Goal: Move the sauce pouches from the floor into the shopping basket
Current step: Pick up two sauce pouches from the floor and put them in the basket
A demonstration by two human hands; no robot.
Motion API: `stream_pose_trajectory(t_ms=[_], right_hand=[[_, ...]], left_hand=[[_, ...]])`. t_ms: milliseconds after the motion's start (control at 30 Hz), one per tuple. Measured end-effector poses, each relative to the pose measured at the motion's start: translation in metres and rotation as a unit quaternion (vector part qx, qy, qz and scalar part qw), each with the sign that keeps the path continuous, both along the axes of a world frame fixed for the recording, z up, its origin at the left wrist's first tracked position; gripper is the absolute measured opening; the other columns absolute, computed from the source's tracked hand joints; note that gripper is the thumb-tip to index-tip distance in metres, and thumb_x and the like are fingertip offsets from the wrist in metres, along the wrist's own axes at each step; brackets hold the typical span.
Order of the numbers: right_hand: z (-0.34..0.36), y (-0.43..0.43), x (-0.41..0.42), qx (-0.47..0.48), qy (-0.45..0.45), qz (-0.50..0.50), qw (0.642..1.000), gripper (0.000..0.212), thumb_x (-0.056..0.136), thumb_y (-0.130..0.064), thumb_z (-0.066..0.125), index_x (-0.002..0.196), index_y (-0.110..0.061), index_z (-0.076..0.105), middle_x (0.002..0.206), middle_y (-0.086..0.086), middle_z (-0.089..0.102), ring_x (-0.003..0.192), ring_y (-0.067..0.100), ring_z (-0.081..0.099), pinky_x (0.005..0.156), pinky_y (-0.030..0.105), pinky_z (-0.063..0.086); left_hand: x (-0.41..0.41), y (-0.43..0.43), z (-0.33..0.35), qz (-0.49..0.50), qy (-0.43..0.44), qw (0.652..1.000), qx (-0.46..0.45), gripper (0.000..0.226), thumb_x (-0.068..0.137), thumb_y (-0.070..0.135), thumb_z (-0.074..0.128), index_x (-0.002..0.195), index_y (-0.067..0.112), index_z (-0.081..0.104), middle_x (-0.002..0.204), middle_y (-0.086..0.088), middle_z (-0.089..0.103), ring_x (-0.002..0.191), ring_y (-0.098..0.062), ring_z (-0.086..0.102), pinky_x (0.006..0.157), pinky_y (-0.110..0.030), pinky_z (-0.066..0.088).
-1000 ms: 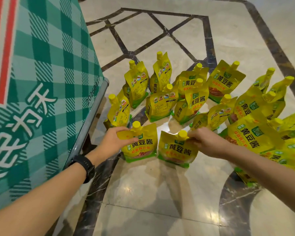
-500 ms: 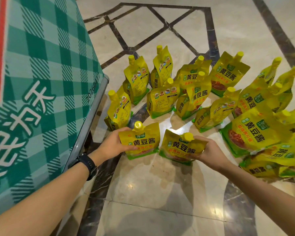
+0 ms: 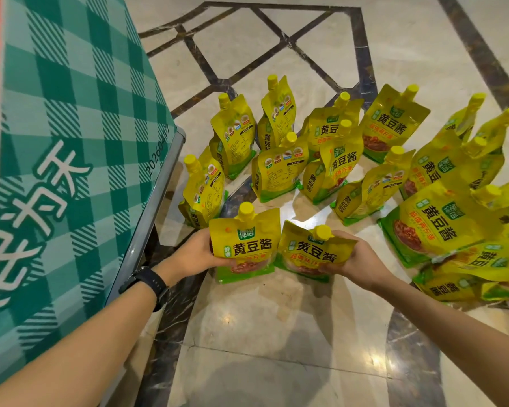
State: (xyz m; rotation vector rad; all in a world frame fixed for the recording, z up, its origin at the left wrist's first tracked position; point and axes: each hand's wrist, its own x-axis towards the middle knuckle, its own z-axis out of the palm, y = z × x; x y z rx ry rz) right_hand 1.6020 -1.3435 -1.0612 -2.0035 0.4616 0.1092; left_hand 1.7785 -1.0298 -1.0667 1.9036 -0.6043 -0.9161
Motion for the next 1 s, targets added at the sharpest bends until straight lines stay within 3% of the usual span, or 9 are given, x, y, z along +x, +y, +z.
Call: stream_pose_trajectory(t_ms=[100, 233, 400, 467, 600, 667, 733, 833, 1000], right_hand=[[-0.001, -0.001, 0.000, 0.004, 0.000, -0.003, 1.000, 0.060, 0.061, -0.011, 0.092, 0.114, -0.024, 0.068, 0.106, -0.007, 0.073, 0.098, 0.012, 0.069, 0.085, 0.041, 0.058], [-0.004, -0.002, 0.003, 0.021, 0.006, -0.002, 1.000, 0.061, 0.061, -0.012, 0.092, 0.116, -0.022, 0.067, 0.109, -0.004, 0.072, 0.102, 0.013, 0.068, 0.087, 0.040, 0.057], [-0.004, 0.001, 0.003, 0.048, 0.007, -0.004, 0.999, 0.064, 0.062, -0.009, 0.092, 0.118, -0.021, 0.065, 0.112, -0.002, 0.072, 0.103, 0.011, 0.067, 0.087, 0.031, 0.057], [-0.003, 0.001, 0.006, 0.051, 0.008, 0.001, 0.999, 0.057, 0.065, -0.009, 0.090, 0.115, -0.024, 0.067, 0.111, -0.004, 0.073, 0.103, 0.012, 0.068, 0.090, 0.037, 0.057], [0.019, -0.013, 0.024, 0.098, 0.078, 0.050, 0.991, 0.050, 0.074, -0.008, 0.084, 0.117, -0.026, 0.065, 0.114, -0.004, 0.073, 0.105, 0.013, 0.069, 0.095, 0.041, 0.054], [0.027, -0.019, 0.028, 0.141, 0.136, 0.073, 0.978, 0.048, 0.077, -0.012, 0.081, 0.119, -0.026, 0.063, 0.113, -0.005, 0.074, 0.103, 0.014, 0.070, 0.093, 0.037, 0.055], [0.020, -0.017, 0.024, 0.168, 0.181, 0.061, 0.967, 0.050, 0.077, -0.023, 0.081, 0.122, -0.029, 0.060, 0.112, -0.006, 0.074, 0.103, 0.017, 0.070, 0.093, 0.043, 0.055], [-0.009, -0.003, 0.009, 0.232, 0.208, -0.035, 0.950, 0.063, 0.070, -0.032, 0.084, 0.126, -0.033, 0.054, 0.113, -0.004, 0.074, 0.103, 0.022, 0.071, 0.095, 0.052, 0.053], [-0.030, 0.011, 0.001, 0.291, 0.178, -0.130, 0.931, 0.080, 0.056, -0.015, 0.090, 0.127, -0.017, 0.055, 0.109, 0.007, 0.075, 0.098, 0.030, 0.073, 0.089, 0.050, 0.057]], left_hand=[[0.001, -0.002, 0.014, -0.024, 0.061, 0.997, 0.025, 0.075, 0.057, 0.044, 0.089, 0.125, 0.028, 0.061, 0.120, 0.017, 0.071, 0.116, -0.004, 0.065, 0.098, -0.023, 0.050], [-0.014, 0.008, 0.002, -0.018, 0.191, 0.979, 0.068, 0.079, 0.066, 0.037, 0.091, 0.135, 0.028, 0.055, 0.127, 0.004, 0.070, 0.118, -0.014, 0.066, 0.101, -0.041, 0.052], [-0.037, -0.007, -0.011, 0.141, 0.163, 0.976, 0.032, 0.105, 0.045, 0.044, 0.097, 0.136, 0.023, 0.049, 0.123, 0.001, 0.071, 0.113, -0.014, 0.067, 0.101, -0.037, 0.052], [-0.037, -0.014, -0.016, 0.186, 0.143, 0.971, 0.044, 0.100, 0.053, 0.030, 0.095, 0.138, 0.020, 0.043, 0.127, -0.001, 0.066, 0.113, -0.015, 0.065, 0.099, -0.038, 0.053], [-0.037, -0.017, -0.021, 0.198, 0.132, 0.970, 0.058, 0.091, 0.068, 0.013, 0.090, 0.142, 0.017, 0.037, 0.124, -0.001, 0.061, 0.102, -0.008, 0.061, 0.075, -0.018, 0.049], [-0.036, -0.015, -0.024, 0.197, 0.136, 0.969, 0.058, 0.093, 0.068, 0.014, 0.090, 0.144, 0.018, 0.036, 0.128, -0.002, 0.060, 0.107, -0.013, 0.062, 0.078, -0.021, 0.050], [-0.034, -0.014, -0.026, 0.196, 0.138, 0.969, 0.061, 0.095, 0.068, 0.013, 0.090, 0.146, 0.018, 0.036, 0.132, -0.004, 0.060, 0.112, -0.017, 0.061, 0.085, -0.027, 0.050], [-0.034, -0.018, -0.025, 0.183, 0.145, 0.970, 0.068, 0.095, 0.070, 0.013, 0.089, 0.147, 0.021, 0.034, 0.129, 0.000, 0.060, 0.117, -0.017, 0.059, 0.090, -0.029, 0.049], [-0.037, -0.025, -0.030, 0.194, 0.139, 0.968, 0.080, 0.100, 0.064, 0.015, 0.092, 0.145, 0.018, 0.034, 0.110, 0.011, 0.060, 0.111, -0.015, 0.058, 0.100, -0.034, 0.046]])
